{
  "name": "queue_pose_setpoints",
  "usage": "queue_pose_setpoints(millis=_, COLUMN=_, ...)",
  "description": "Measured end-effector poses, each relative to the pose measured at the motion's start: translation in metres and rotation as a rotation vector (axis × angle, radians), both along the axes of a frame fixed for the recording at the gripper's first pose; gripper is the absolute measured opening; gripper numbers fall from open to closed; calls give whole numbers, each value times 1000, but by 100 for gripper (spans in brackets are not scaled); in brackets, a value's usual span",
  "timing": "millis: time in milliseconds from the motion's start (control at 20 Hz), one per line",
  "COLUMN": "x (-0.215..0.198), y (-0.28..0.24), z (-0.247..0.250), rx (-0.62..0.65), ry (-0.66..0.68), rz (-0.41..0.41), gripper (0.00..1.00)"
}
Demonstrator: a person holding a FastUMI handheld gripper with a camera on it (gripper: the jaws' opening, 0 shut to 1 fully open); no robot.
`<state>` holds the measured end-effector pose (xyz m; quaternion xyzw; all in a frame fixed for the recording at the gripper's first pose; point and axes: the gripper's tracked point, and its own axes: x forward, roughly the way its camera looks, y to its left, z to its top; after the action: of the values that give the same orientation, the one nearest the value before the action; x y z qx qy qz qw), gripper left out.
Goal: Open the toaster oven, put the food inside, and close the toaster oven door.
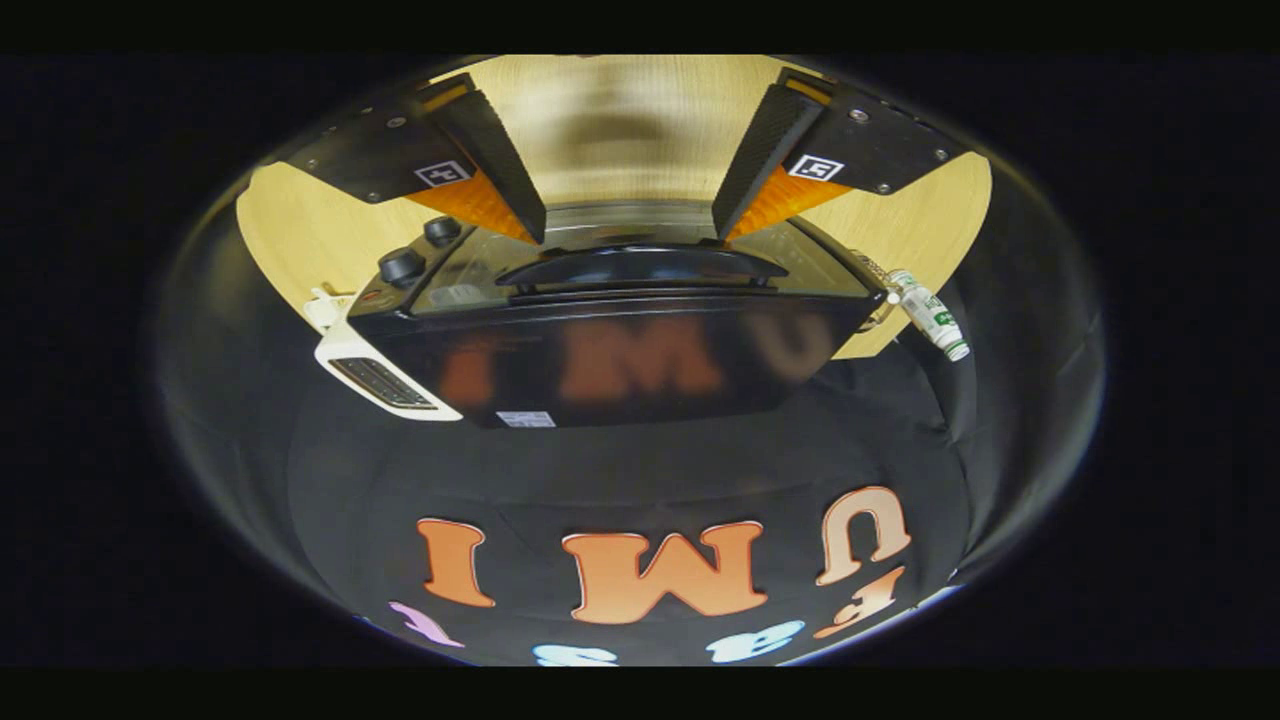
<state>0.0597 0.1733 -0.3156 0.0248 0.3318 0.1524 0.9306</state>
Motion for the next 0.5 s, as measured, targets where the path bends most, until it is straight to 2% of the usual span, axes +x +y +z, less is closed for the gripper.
queue_pose_setpoints(millis=200, x=4, y=-27, z=26, rx=-35, ry=-49, rz=7, gripper=99)
queue_pose_setpoints(millis=500, x=12, y=-77, z=102, rx=-37, ry=-166, rz=-14, gripper=99)
